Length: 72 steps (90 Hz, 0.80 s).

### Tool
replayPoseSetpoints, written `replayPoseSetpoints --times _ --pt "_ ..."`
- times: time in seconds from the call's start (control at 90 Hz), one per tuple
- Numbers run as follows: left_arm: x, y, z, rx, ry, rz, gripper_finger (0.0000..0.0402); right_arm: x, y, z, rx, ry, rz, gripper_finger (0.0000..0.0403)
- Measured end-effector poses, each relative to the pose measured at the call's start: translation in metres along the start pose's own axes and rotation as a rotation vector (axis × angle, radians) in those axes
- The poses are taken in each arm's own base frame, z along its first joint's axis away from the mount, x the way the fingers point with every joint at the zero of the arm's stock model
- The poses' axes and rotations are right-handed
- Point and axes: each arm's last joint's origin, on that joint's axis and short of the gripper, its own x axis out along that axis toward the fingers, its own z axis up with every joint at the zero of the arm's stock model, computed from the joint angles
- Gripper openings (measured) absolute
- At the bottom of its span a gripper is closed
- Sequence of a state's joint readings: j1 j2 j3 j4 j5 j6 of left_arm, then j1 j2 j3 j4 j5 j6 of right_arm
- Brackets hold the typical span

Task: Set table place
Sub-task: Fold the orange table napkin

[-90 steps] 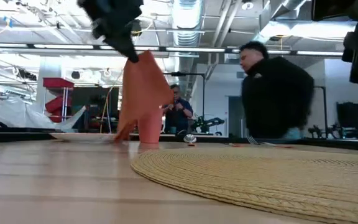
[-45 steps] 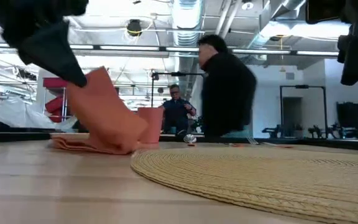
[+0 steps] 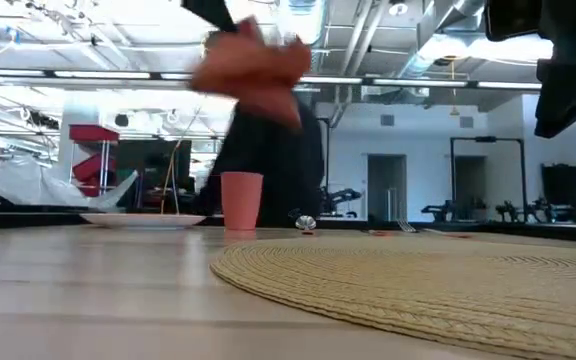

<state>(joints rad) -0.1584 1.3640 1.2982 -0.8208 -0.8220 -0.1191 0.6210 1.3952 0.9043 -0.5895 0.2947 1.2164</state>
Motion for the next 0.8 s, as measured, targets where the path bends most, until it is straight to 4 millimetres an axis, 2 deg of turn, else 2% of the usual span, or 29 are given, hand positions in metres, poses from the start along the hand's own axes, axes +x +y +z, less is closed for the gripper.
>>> replayPoseSetpoints --times 0.089,0.167,0.289,0.422,0.5,0.633,0.8 --pt "0.015 -0.003 -0.010 -0.006 0.020 0.015 0.0000 -0.001 0.001 -0.004 0.012 0.006 0.006 0.0093" --pt "0.023 -0.017 -0.020 -0.028 -0.005 0.001 0.0000 -0.002 0.003 -0.007 0.022 0.011 0.013 0.0093" --pt "0.028 -0.057 -0.045 -0.033 -0.062 -0.104 0.0000 -0.004 0.005 -0.013 0.031 0.019 0.022 0.0093" --pt "0.030 -0.107 -0.086 -0.055 -0.048 -0.273 0.0000 -0.005 0.006 -0.016 0.025 0.021 0.026 0.0093" --pt "0.024 -0.138 -0.113 -0.122 0.002 -0.387 0.0000 -0.005 0.006 -0.016 0.037 0.022 0.026 0.0093" --pt "0.005 -0.183 -0.154 -0.299 0.108 -0.443 0.0000 -0.005 0.006 -0.015 0.042 0.020 0.026 0.0093" --pt "-0.025 -0.216 -0.170 -0.313 0.136 -0.508 0.0000 -0.004 0.005 -0.013 0.045 0.014 0.021 0.0093"
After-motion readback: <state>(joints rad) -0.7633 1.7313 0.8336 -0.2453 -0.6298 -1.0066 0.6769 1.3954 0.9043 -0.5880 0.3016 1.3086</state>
